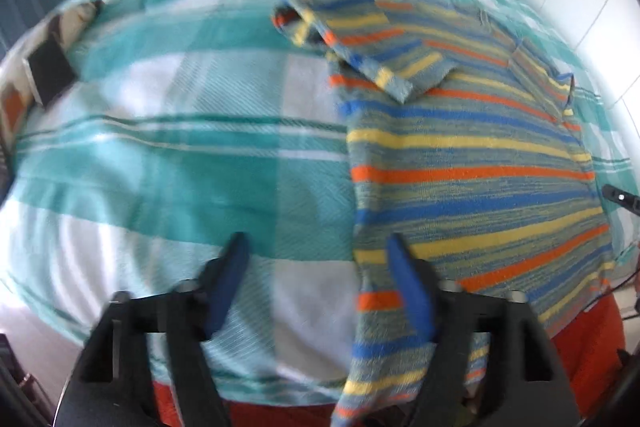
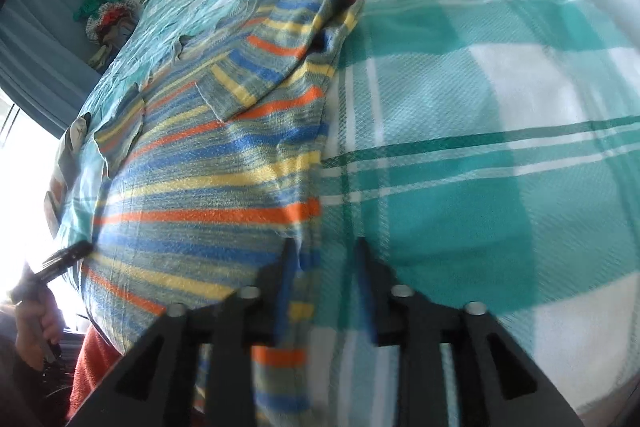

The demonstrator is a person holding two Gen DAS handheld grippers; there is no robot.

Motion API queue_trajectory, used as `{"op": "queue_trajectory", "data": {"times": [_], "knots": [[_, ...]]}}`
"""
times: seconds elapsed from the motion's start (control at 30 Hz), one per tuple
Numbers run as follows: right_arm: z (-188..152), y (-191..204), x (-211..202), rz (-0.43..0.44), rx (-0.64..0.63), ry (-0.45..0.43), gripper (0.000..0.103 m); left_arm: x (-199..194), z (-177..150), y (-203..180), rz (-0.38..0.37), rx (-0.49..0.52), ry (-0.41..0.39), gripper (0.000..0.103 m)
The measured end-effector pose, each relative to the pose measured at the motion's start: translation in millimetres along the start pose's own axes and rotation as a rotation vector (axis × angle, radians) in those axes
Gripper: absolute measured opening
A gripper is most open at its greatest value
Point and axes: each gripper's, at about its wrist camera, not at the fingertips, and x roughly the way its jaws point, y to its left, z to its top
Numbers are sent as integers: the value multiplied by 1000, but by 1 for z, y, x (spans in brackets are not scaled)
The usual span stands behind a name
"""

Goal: Fold small clothes

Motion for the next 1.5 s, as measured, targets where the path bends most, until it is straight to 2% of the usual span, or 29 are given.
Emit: {"op": "queue_trajectory", "data": {"times": [0.03, 0.1, 0.2, 0.33, 0.47, 0.53, 0.6, 0.67, 0.8, 0.87, 0.93, 1.0, 1.1, 1.17, 1.23, 1.3, 1.33, 1.37, 1.43, 1.5], "knots": [[-1, 1, -9, -27, -20, -22, 45, -13, -1, 1, 14, 10, -31, 80], [-3, 3, -28, -84, -66, -52, 45, -29, 1, 2, 23, 13, -61, 80], [-3, 13, -52, -111, -125, -79, 46, -48, 4, -5, -8, 4, -115, 83], [-13, 50, -62, -61, -227, -83, 46, -47, -6, -35, -69, 30, -127, 86], [-34, 77, -36, -4, -283, -16, 46, -17, -18, -69, -26, 115, -62, 86], [-42, 67, -16, -27, -259, 39, 46, 2, -34, -68, 37, 137, 10, 86], [-51, 38, 1, -71, -165, 134, 45, 4, -48, -56, 63, 125, 31, 87], [-61, 14, -8, -51, -93, 118, 44, -4, -60, -36, 62, 85, 30, 91], [-77, -14, -32, -137, -51, 109, 45, -16, -67, -9, 83, 7, 33, 90], [-80, -16, -46, -176, -34, 80, 45, -29, -62, -6, 52, -35, -14, 90], [-79, -2, -57, -170, -62, 39, 45, -42, -55, -16, 0, -46, -67, 90], [-75, 22, -60, -141, -108, 14, 47, -46, -50, -33, -51, -23, -96, 91], [-70, 57, -43, -90, -176, 22, 53, -37, -50, -66, -93, 59, -106, 92], [-71, 69, -20, -76, -207, 82, 53, -21, -58, -85, -56, 142, -63, 92], [-79, 65, -2, -94, -200, 158, 53, -5, -71, -93, 55, 232, -9, 91], [-88, 55, -2, -114, -187, 186, 52, -8, -86, -88, 129, 270, -17, 91], [-92, 49, -8, -107, -177, 182, 52, -12, -90, -81, 143, 261, -16, 91], [-97, 42, -15, -135, -168, 181, 53, -16, -91, -73, 153, 242, -13, 91], [-103, 30, -25, -239, -166, 190, 53, -30, -91, -55, 166, 188, -29, 90], [-107, 16, -44, -241, -124, 166, 53, -45, -87, -42, 165, 137, -59, 90]]}}
